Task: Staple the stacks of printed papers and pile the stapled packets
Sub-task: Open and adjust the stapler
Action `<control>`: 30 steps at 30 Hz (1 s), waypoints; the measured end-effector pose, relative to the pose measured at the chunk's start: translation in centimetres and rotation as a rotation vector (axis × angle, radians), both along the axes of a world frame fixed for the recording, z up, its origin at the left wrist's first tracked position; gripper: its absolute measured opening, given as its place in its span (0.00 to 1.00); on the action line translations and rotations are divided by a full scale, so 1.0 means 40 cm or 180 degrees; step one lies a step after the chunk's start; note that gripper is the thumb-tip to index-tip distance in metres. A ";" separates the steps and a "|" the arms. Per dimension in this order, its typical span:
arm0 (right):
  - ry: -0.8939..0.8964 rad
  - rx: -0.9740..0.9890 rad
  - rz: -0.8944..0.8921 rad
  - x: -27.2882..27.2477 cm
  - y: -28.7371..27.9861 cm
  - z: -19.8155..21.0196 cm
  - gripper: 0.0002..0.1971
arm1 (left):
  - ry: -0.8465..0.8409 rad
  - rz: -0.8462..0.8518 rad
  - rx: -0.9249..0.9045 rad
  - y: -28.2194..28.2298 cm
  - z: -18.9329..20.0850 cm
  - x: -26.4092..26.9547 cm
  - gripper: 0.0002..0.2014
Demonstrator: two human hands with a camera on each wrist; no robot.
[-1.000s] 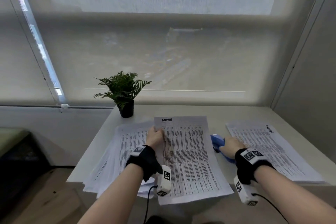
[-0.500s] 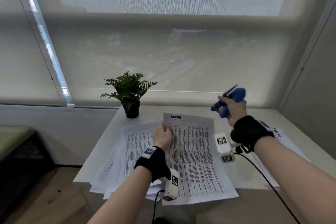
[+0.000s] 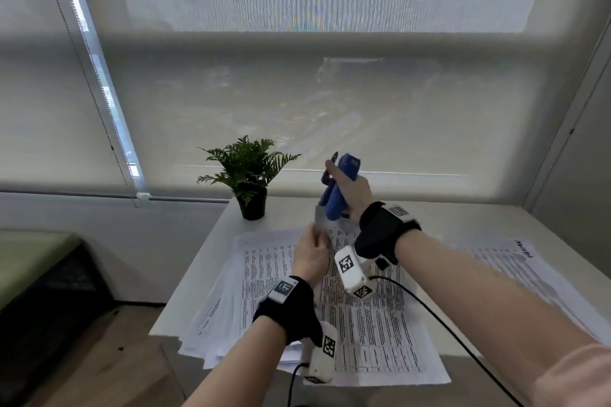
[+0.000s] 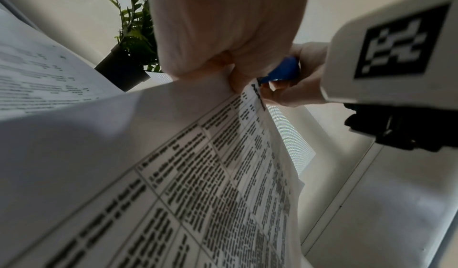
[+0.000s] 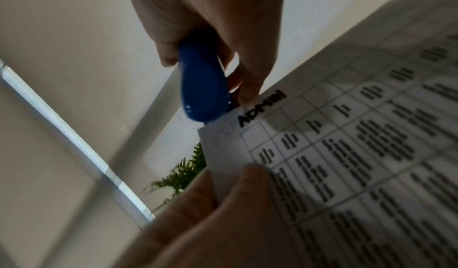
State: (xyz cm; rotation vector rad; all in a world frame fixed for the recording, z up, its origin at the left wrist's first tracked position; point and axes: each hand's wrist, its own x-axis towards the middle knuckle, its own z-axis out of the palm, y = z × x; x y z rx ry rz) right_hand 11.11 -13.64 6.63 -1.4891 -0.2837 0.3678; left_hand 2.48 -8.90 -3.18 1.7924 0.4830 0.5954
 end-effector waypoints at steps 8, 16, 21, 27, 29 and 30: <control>-0.0661 -0.0439 -0.0158 -0.050 -0.003 0.047 0.22 | 0.0092 -0.0029 0.0373 -0.008 0.031 -0.015 0.10; -0.0587 -0.0515 -0.0475 -0.039 0.001 0.056 0.23 | -0.0167 -0.0061 0.0423 -0.012 0.053 -0.025 0.08; 0.0101 0.0284 -0.0884 -0.023 -0.023 0.069 0.23 | -0.0223 -0.0029 0.0397 0.009 0.039 -0.025 0.03; -0.0652 -0.0532 -0.0456 -0.041 -0.008 0.054 0.24 | -0.0218 -0.0233 0.0175 0.011 0.034 0.001 0.09; -0.0909 -0.0722 -0.0357 -0.050 0.007 0.050 0.25 | -0.0165 -0.0205 0.0060 0.016 0.023 0.009 0.14; -0.0988 -0.0752 -0.0328 -0.053 0.013 0.051 0.25 | -0.0157 -0.0218 0.0074 0.014 0.028 0.005 0.13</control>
